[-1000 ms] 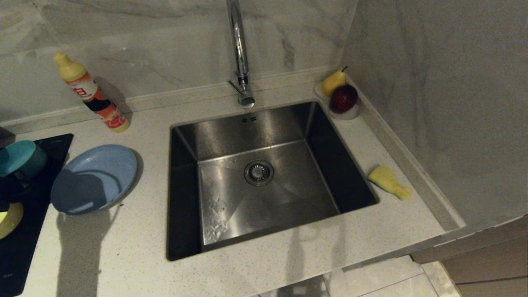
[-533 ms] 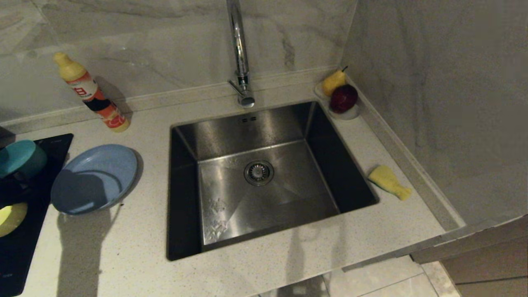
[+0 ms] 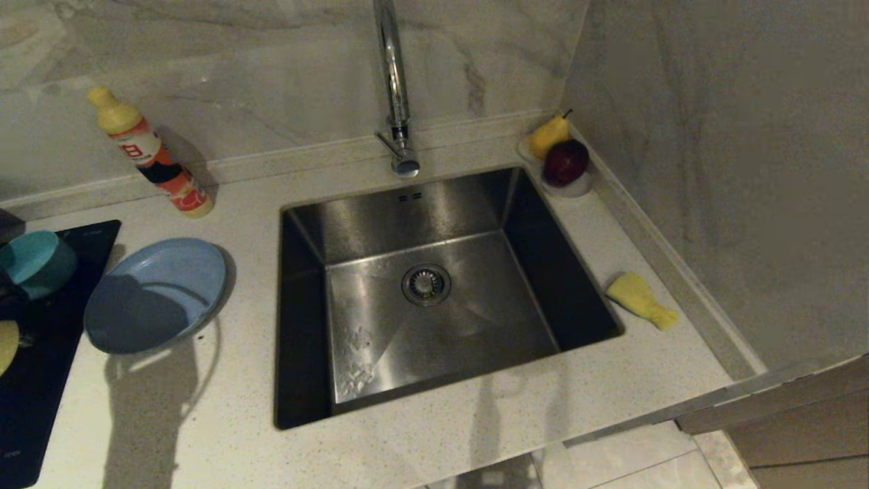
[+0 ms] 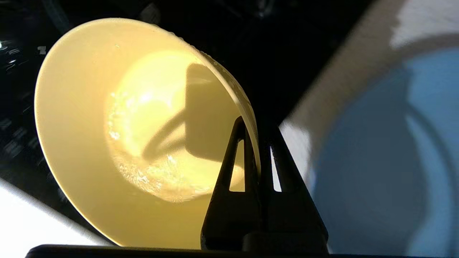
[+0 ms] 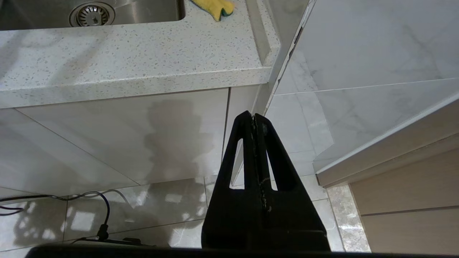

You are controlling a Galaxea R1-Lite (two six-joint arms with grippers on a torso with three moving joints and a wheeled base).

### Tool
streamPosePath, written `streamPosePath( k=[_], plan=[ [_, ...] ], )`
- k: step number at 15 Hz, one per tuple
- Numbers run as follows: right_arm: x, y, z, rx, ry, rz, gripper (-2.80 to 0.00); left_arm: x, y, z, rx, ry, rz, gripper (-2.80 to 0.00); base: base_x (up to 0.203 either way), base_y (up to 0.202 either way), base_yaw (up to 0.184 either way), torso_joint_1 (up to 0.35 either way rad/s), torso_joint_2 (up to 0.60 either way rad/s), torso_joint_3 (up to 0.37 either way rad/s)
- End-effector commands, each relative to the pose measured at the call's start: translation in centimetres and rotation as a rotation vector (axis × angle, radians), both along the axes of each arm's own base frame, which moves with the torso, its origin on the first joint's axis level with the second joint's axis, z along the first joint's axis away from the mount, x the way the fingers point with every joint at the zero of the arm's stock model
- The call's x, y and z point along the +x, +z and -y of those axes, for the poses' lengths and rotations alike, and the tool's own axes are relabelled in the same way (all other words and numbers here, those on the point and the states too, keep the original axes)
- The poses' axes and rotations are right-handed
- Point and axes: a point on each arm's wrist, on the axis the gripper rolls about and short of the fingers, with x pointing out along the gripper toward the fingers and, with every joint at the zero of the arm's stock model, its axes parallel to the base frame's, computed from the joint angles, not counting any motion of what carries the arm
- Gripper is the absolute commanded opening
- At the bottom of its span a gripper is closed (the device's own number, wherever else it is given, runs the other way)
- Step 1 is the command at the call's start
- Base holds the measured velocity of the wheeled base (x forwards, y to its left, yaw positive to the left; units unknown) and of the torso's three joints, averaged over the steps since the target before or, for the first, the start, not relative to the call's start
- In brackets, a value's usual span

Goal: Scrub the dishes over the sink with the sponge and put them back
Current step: Place the bowl on the plate

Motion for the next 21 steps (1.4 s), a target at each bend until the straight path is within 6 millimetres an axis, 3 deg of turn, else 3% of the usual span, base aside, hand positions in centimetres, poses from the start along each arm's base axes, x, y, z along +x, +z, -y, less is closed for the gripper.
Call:
streamPosePath(
  k=[1,3,7,14,21],
  plan=[
    [0.0,0.0,0.0,-0.001,0.001,-0.001,-2.80,-2.6,3.8,2.6,0.038,-0.025,0.065,-2.80,0.000,0.000,0.000,0.000,0.00,0.000],
    [0.0,0.0,0.0,-0.001,0.001,-0.001,-2.80,-3.1,5.7,5.8,0.043,-0.111,0.096,-2.80,0.000,0.000,0.000,0.000,0.00,0.000],
    [0.0,0.0,0.0,-0.001,0.001,-0.001,-2.80,-1.1,6.9,11.1,0.059,-0.246,0.103,-2.80,0.000,0.000,0.000,0.000,0.00,0.000],
    [0.0,0.0,0.0,-0.001,-0.001,-0.001,-2.80,6.7,2.0,13.4,0.072,-0.253,0.018,-2.80,0.000,0.000,0.000,0.000,0.00,0.000],
    [0.0,0.0,0.0,-0.002,0.001,-0.001,-2.80,8.9,0.3,14.0,0.112,-0.235,0.005,-2.80,0.000,0.000,0.000,0.000,0.00,0.000]
  ],
)
